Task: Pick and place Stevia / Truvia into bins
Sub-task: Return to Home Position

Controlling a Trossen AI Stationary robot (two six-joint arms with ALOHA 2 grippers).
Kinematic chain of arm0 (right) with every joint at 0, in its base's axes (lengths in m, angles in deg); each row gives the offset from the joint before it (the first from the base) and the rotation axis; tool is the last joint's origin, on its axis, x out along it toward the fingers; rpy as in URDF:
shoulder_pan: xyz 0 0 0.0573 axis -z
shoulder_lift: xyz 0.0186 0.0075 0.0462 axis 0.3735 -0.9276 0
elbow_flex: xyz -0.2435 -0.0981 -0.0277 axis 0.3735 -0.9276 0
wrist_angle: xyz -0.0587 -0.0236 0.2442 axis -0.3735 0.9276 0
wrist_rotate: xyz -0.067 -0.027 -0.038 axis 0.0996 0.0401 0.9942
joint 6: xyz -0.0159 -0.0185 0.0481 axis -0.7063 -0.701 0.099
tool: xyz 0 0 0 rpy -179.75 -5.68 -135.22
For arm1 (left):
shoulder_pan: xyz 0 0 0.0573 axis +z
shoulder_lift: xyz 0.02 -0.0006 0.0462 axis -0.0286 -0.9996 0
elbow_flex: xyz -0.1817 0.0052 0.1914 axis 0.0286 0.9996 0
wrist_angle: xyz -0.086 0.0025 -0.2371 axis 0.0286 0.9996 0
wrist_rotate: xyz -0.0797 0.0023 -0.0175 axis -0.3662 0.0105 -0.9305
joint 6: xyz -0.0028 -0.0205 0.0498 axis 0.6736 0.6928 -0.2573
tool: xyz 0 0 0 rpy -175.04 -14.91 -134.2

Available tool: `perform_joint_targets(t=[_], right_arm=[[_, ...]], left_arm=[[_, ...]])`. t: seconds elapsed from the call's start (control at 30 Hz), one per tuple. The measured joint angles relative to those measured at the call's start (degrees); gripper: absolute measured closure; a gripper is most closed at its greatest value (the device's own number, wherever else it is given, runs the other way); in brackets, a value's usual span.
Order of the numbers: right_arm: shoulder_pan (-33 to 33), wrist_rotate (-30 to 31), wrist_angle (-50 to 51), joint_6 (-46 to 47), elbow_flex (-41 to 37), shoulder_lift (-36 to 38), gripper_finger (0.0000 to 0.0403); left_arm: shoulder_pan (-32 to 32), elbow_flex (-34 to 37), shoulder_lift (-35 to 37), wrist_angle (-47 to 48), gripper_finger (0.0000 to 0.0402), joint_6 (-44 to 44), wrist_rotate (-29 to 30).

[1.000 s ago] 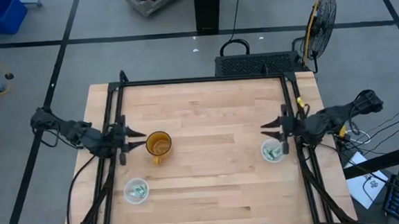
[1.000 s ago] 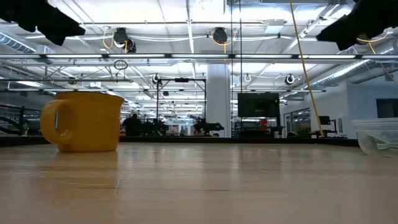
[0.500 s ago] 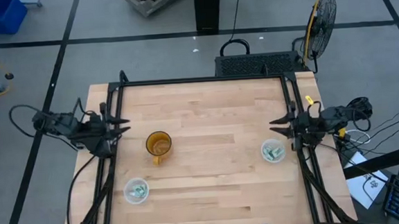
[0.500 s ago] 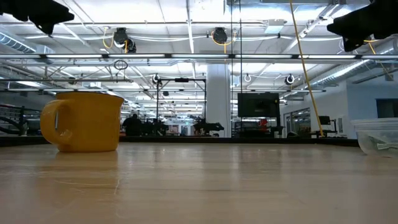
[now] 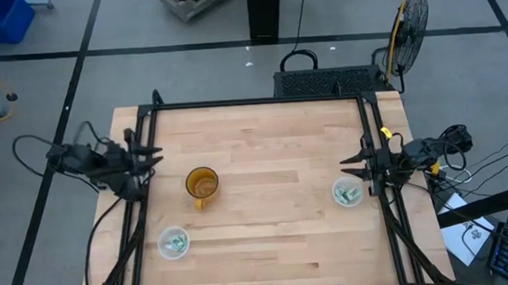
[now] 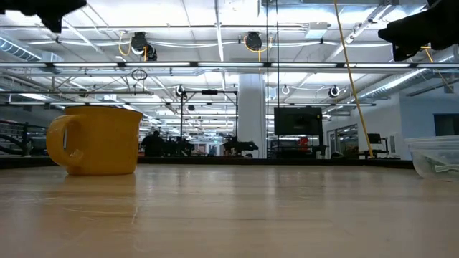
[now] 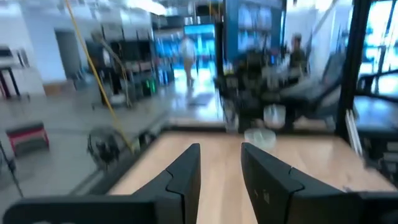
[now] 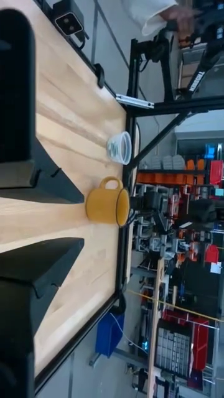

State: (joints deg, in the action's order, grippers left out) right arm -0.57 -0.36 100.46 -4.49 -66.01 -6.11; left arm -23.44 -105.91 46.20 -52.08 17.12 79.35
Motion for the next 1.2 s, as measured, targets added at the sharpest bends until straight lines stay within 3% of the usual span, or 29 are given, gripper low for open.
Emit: perform_joint_targets(t=[0.13, 0.23, 0.33, 0.63, 1.03, 1.2], right_arm=[[0.0, 0.0, -0.5, -0.4, 0.0, 0.0, 0.0312], [0.0, -0.1, -4.2, -0.6, -0.6, 0.0, 0.0312], [0.0, -0.1, -7.5, -1.5, -2.4, 0.0, 0.0312], [0.0, -0.1, -20.0, -3.8, -10.0, 0.0, 0.0312], [0.0, 0.0, -23.6, -6.4, -11.3, 0.0, 0.0312], [0.0, 0.0, -23.2, -6.4, -11.3, 0.0, 0.0312]], left_arm=[[0.0, -0.5, 0.0, -6.8, 0.0279, -4.0, -1.1], [0.0, 0.8, 0.0, -6.5, 0.0279, -3.3, -3.8], [0.0, 4.1, 0.0, -8.1, 0.0279, -1.0, -5.4], [0.0, 15.8, -0.1, -25.5, 0.0279, -0.8, -4.7], [0.0, 27.5, -0.1, -41.9, 0.0279, -0.1, -5.0], [0.0, 28.1, -0.1, -41.4, 0.0279, 2.4, -5.1]])
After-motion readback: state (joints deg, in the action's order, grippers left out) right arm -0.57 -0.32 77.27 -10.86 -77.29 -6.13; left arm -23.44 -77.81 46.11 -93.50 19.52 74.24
